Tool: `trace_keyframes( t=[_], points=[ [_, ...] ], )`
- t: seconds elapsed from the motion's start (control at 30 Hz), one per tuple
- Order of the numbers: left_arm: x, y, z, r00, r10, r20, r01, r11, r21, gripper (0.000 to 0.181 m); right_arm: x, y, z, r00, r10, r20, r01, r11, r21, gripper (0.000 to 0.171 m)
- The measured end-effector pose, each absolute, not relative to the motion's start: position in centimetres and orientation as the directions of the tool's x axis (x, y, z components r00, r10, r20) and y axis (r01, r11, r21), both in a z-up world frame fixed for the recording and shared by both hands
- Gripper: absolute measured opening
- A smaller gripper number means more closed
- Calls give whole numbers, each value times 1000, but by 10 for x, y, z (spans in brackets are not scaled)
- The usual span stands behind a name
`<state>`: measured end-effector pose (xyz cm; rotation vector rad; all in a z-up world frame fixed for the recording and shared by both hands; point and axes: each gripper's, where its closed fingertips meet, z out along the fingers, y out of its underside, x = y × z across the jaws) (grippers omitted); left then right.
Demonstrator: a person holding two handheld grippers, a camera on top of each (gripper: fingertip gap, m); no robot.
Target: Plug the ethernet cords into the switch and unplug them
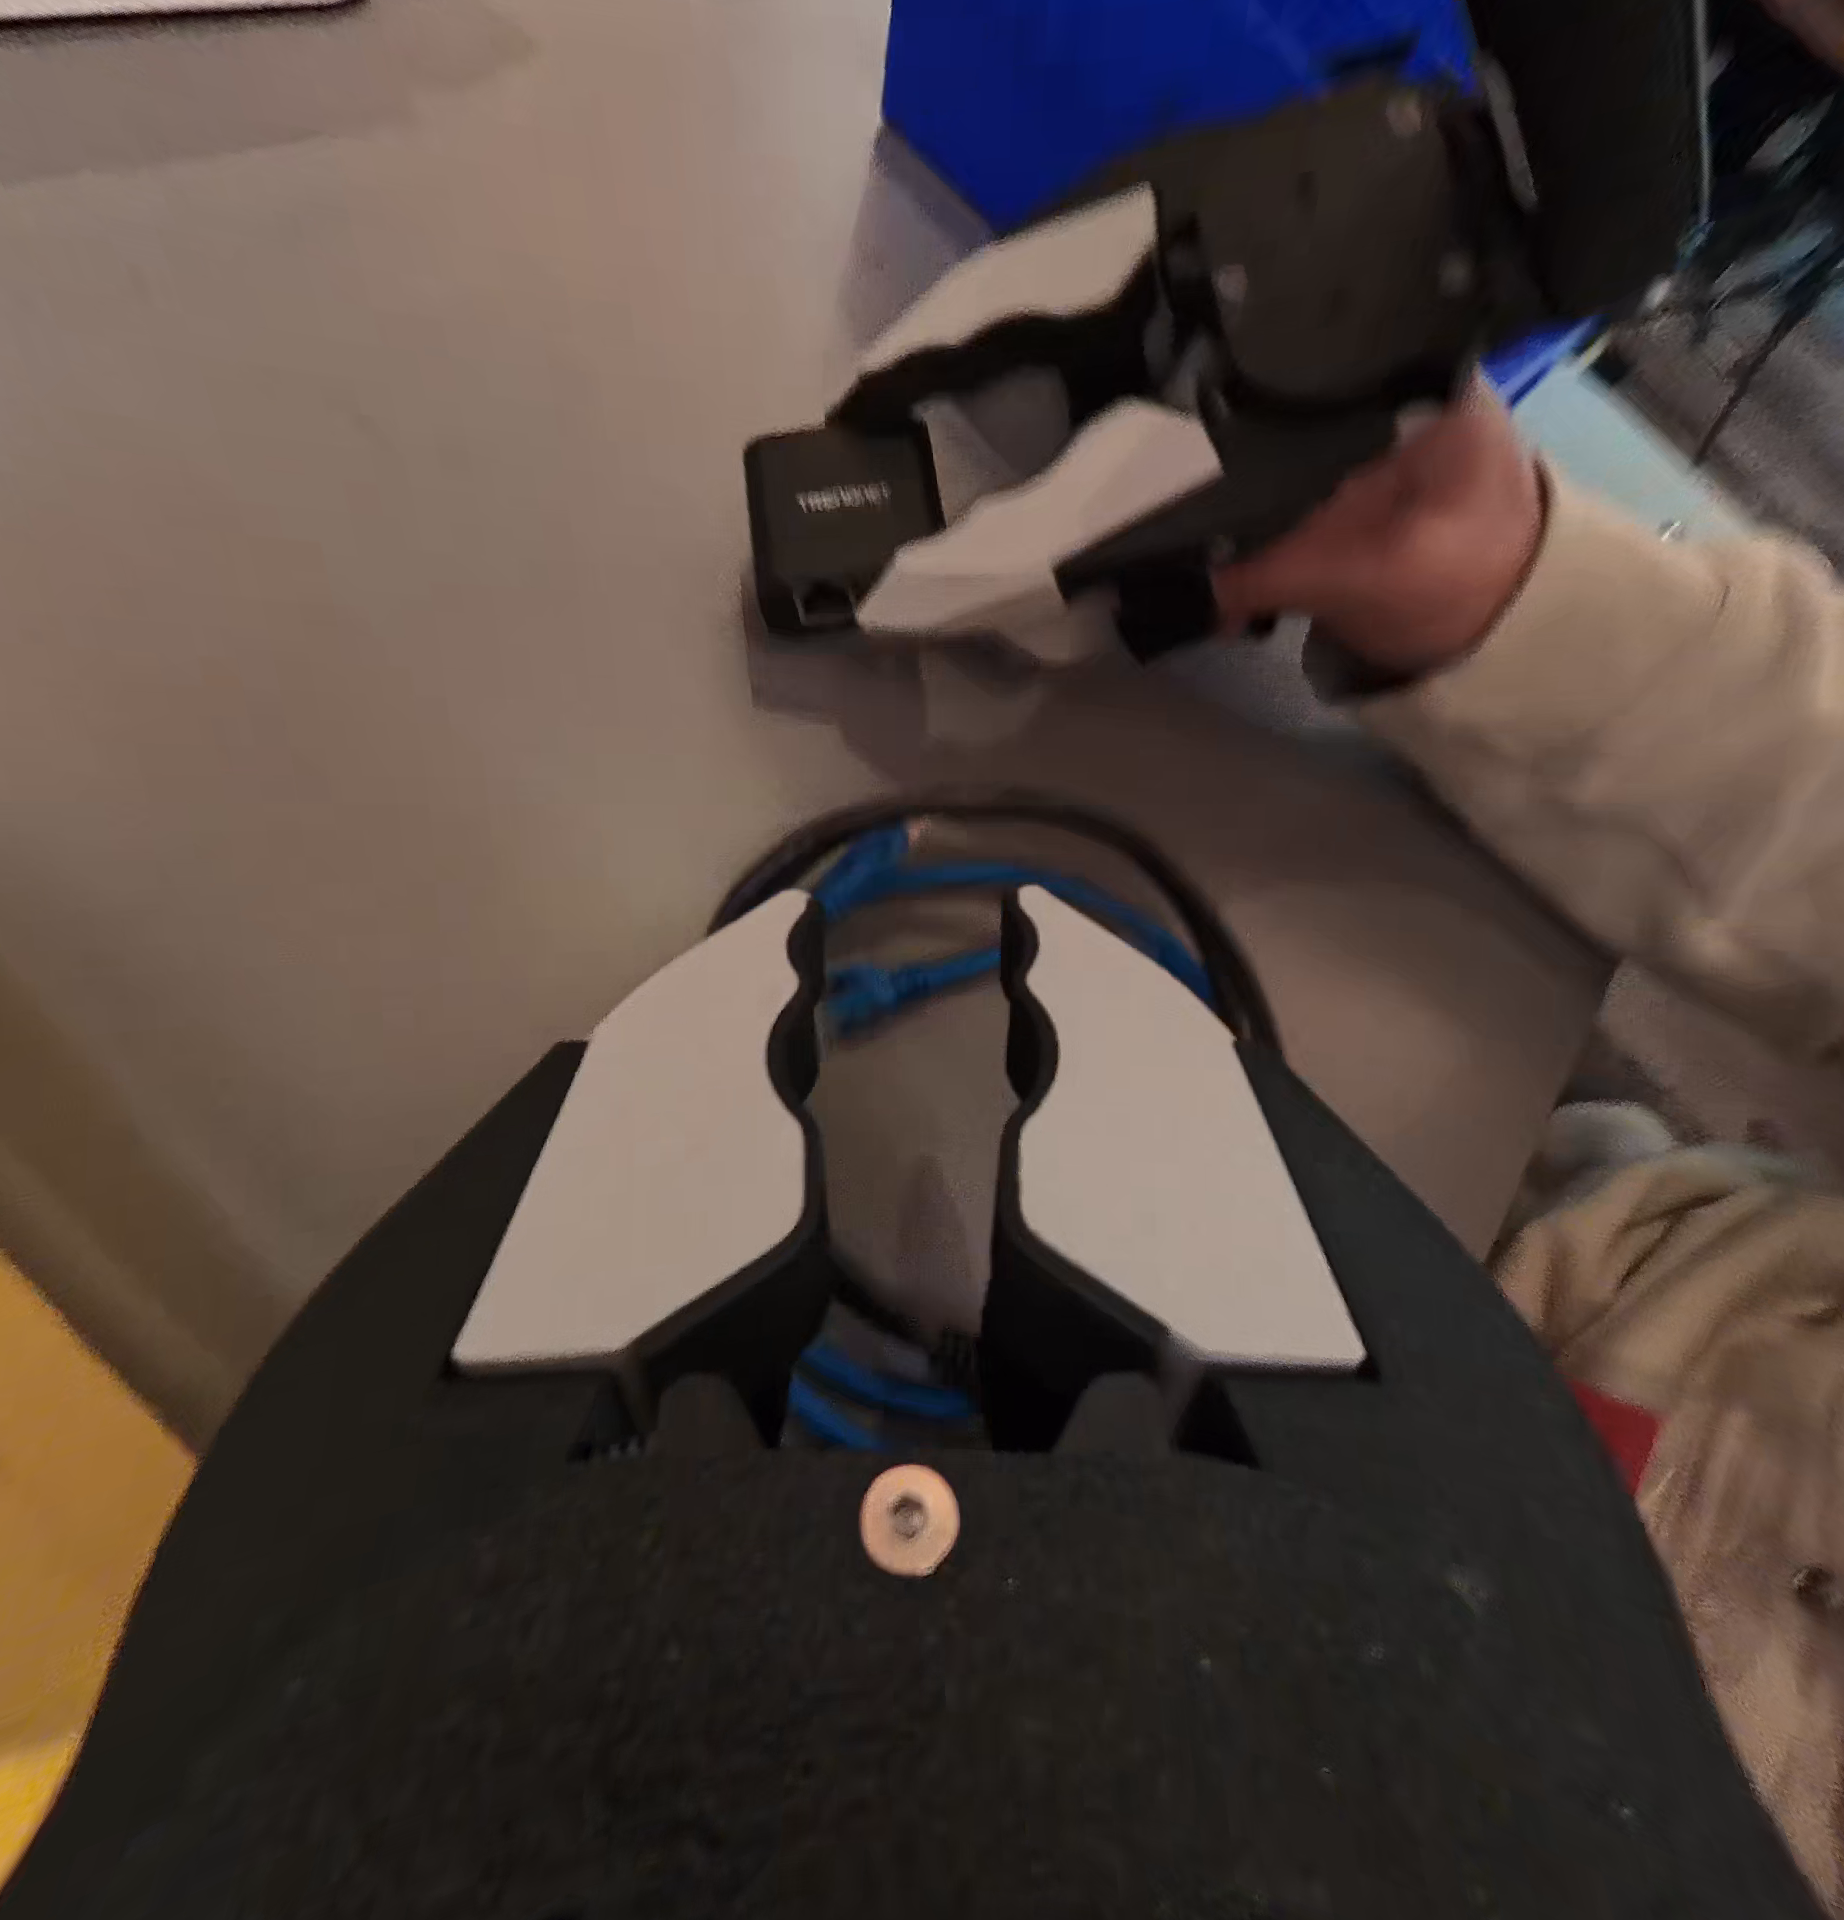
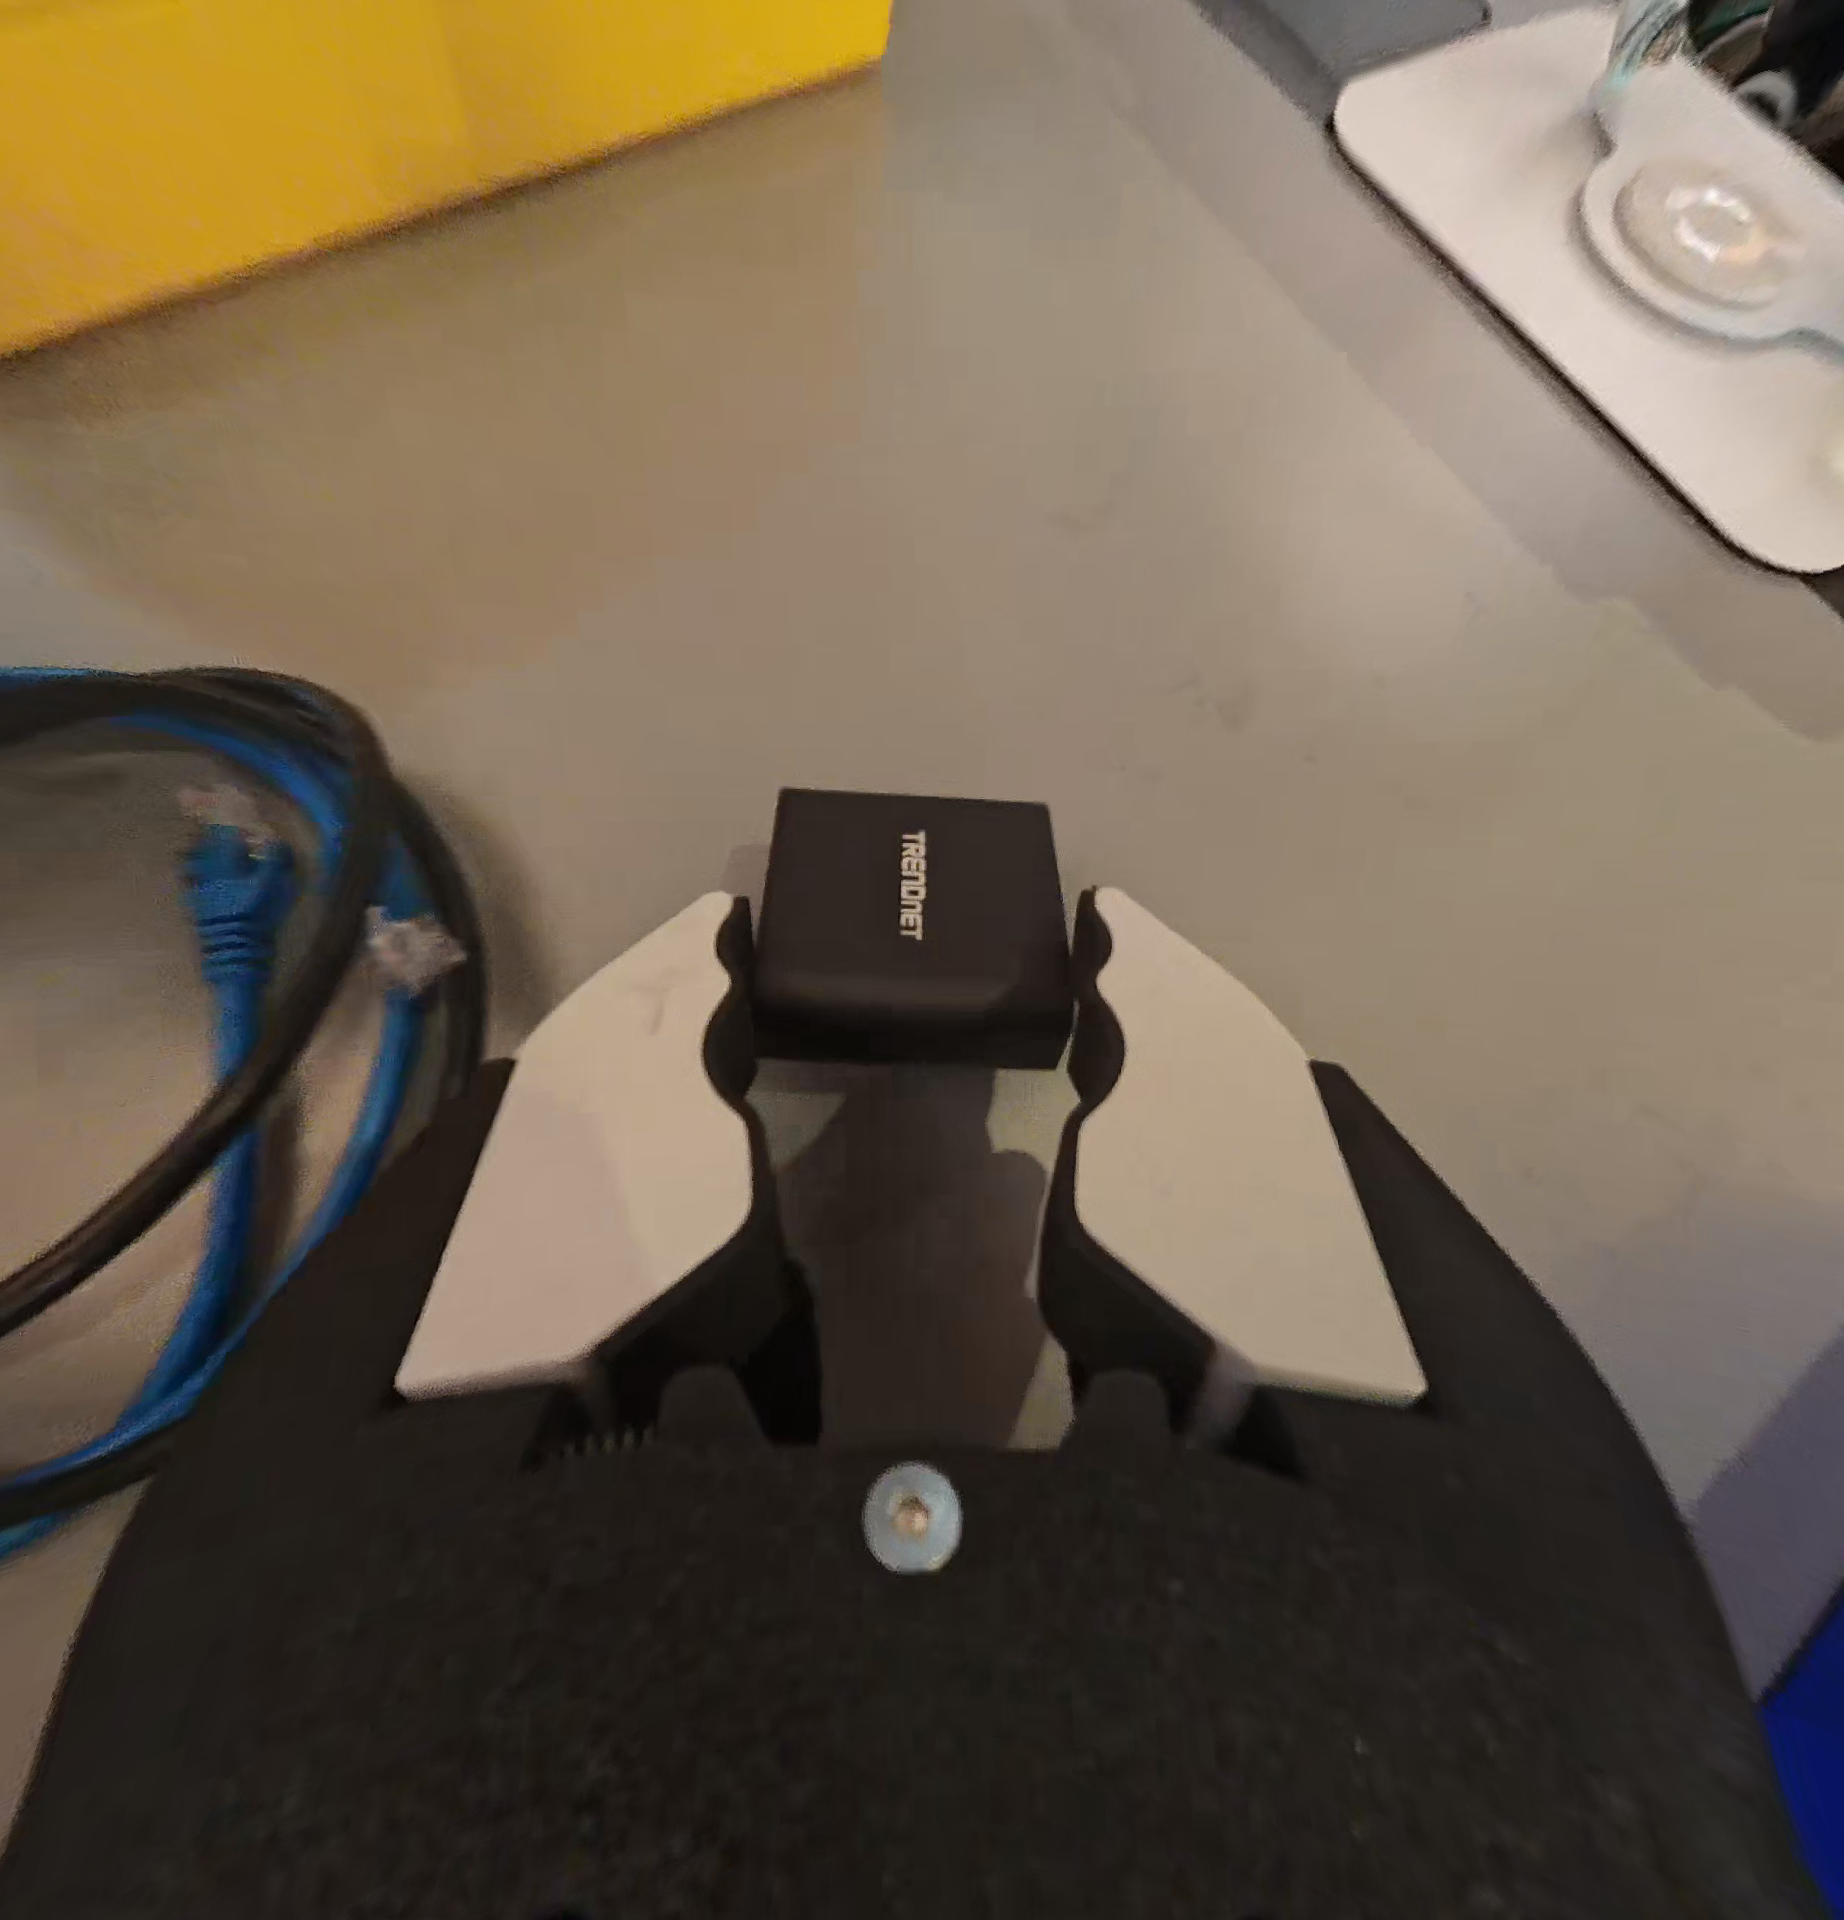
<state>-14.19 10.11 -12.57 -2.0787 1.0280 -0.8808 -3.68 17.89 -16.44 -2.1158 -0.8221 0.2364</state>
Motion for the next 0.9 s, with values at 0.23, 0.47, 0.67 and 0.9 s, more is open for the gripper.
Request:
trace_keyframes(
  t=[0.23,0.47,0.67,0.9],
  points=[
    [-83,125,-134,376,-773,512,-391,-633,-668,44,-25,158,-138,770,638,27,387,-433,-814,58],
    [-47,133,-109,79,-461,884,-194,-877,-440,61,-28,138,-111,714,695,83,412,-321,-852,58],
    [-31,119,-102,-121,-235,964,-239,-936,-258,31,-45,125,-93,677,730,93,327,-185,-927,58],
    [-44,114,-101,-66,-202,977,-314,-925,-212,24,-45,114,-87,572,755,321,501,-12,-865,74]
  ],
)
